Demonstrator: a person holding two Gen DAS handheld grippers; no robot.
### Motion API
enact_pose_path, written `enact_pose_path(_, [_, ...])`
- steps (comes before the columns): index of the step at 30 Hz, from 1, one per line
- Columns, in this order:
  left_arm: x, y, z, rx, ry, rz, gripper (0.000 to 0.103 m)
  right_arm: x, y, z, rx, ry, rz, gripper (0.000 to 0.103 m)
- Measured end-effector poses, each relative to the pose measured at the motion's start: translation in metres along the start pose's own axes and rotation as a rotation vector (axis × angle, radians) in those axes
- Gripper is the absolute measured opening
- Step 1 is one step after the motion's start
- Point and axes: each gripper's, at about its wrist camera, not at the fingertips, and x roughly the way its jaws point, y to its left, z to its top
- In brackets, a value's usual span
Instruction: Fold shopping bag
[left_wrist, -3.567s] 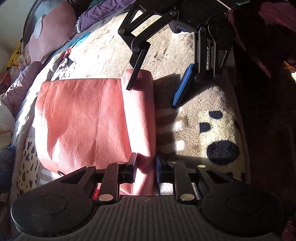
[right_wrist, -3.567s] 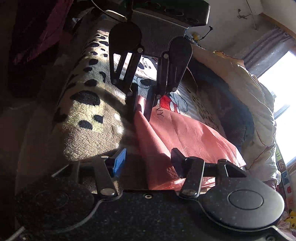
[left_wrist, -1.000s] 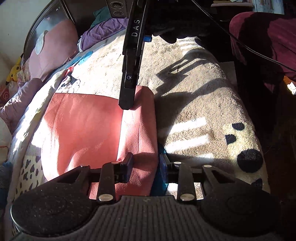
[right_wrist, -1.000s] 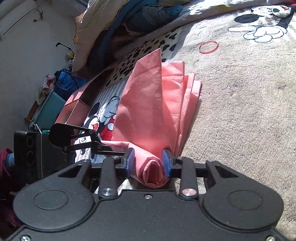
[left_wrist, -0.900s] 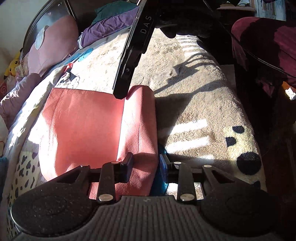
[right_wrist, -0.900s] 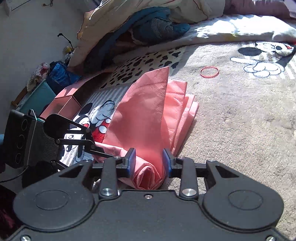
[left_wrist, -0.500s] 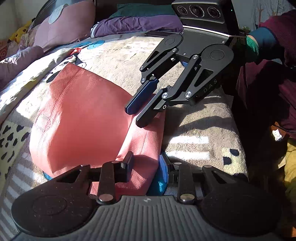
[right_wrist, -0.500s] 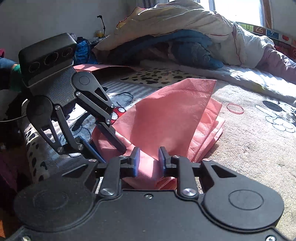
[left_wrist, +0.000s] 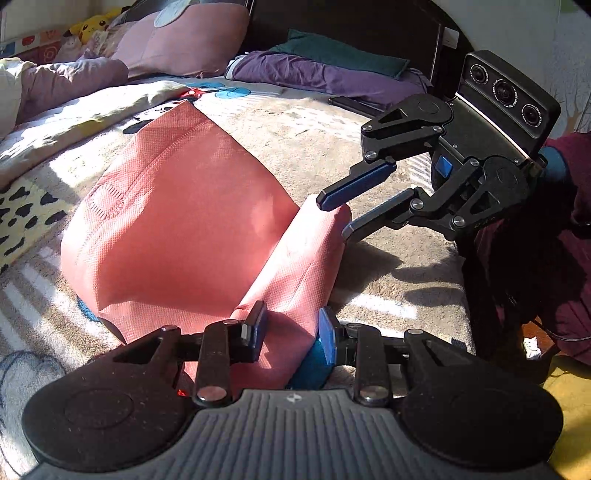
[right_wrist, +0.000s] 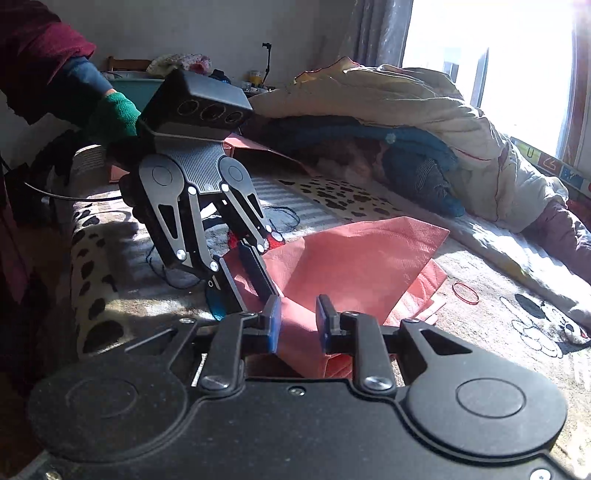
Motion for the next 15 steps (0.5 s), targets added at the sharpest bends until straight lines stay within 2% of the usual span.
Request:
enact_pose_path(3, [0.000, 0.000, -0.001, -0.016, -0.009, 0.005, 0.029, 0.004, -0.013, -0.003, 0.064, 0.026, -0.002, 0.015])
enact_pose_path(4, [0.000, 0.001, -0.001, -0.022, -0.012, 0.007, 0.029, -0.001, 0.001, -0.007, 0.061, 0.034, 0.005, 0.015])
enact_pose_path(7, [0.001, 0.001, -0.002, -0.056, -0.021, 0.019, 0.029, -0.003, 0.008, -0.013, 0.015, 0.050, 0.010, 0.015])
enact_pose_path(11, [0.002, 0.001, -0.005, -0.118, -0.047, 0.042, 0.029, 0.001, 0.014, -0.023, -0.019, 0.077, -0.010, 0.014])
enact_pose_path(15, [-0.002, 0.000, -0.004, -0.124, -0.049, 0.034, 0.030, 0.006, 0.008, -0.023, 0.003, 0.108, 0.017, 0.014])
